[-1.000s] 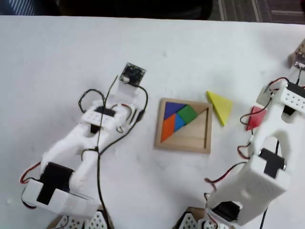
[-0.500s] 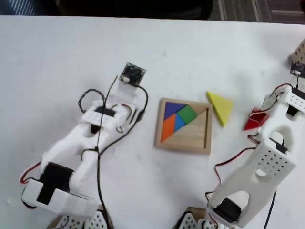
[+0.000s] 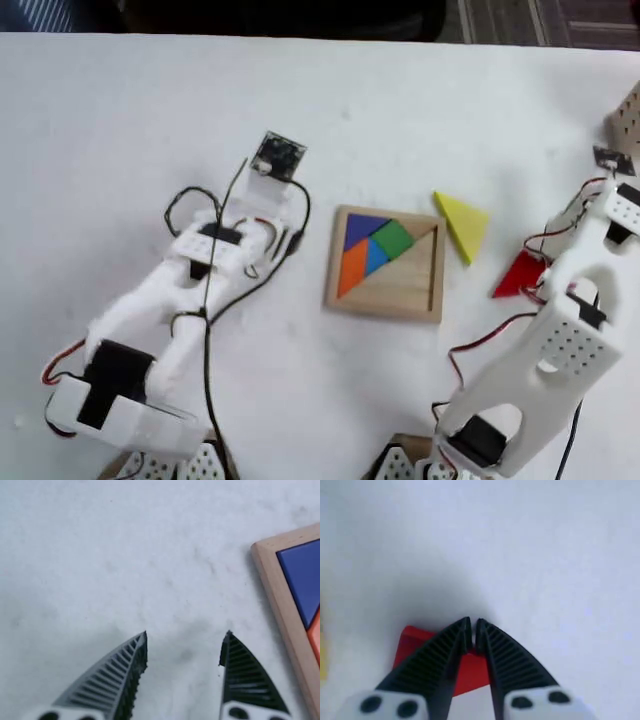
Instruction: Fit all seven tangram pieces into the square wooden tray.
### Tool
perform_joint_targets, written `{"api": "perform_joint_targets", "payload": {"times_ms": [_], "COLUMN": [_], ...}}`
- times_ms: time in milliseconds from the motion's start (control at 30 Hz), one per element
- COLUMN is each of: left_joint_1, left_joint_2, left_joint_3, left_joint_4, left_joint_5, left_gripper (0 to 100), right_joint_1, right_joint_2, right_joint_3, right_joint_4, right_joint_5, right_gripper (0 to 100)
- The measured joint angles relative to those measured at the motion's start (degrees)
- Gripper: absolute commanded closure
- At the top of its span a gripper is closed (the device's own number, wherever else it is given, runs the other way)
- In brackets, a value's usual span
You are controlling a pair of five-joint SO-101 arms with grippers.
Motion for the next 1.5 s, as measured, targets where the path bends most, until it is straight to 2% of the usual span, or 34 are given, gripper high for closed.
{"api": "perform_joint_targets", "payload": {"times_ms": [400, 533, 733, 867, 1067, 1167, 1333, 1500], "left_joint_1": [0.00, 0.00, 0.00, 0.00, 0.00, 0.00, 0.00, 0.00], "left_joint_2": [0.00, 0.00, 0.00, 0.00, 0.00, 0.00, 0.00, 0.00], "left_joint_3": [0.00, 0.00, 0.00, 0.00, 0.00, 0.00, 0.00, 0.00], "left_joint_4": [0.00, 0.00, 0.00, 0.00, 0.00, 0.00, 0.00, 0.00], "left_joint_5": [-0.09, -0.09, -0.09, -0.09, -0.09, -0.09, -0.09, -0.09], "left_gripper": [76, 76, 76, 76, 76, 76, 76, 76], "right_joint_1": [0.09, 0.09, 0.00, -1.58, -6.77, -9.67, -12.40, -12.48], "right_joint_2": [-22.33, -27.25, -33.32, -35.25, -35.69, -35.78, -35.78, -35.69], "right_joint_3": [30.86, 35.08, 37.01, 38.42, 46.15, 50.11, 50.99, 51.52], "right_joint_4": [-7.12, -7.47, -4.13, -1.85, -1.76, -1.23, -2.73, -14.51], "right_joint_5": [1.58, 2.29, 8.35, 16.97, 35.96, 40.53, 40.88, 33.67], "right_gripper": [97.9, 97.9, 97.9, 97.9, 97.9, 97.9, 97.9, 97.9]}}
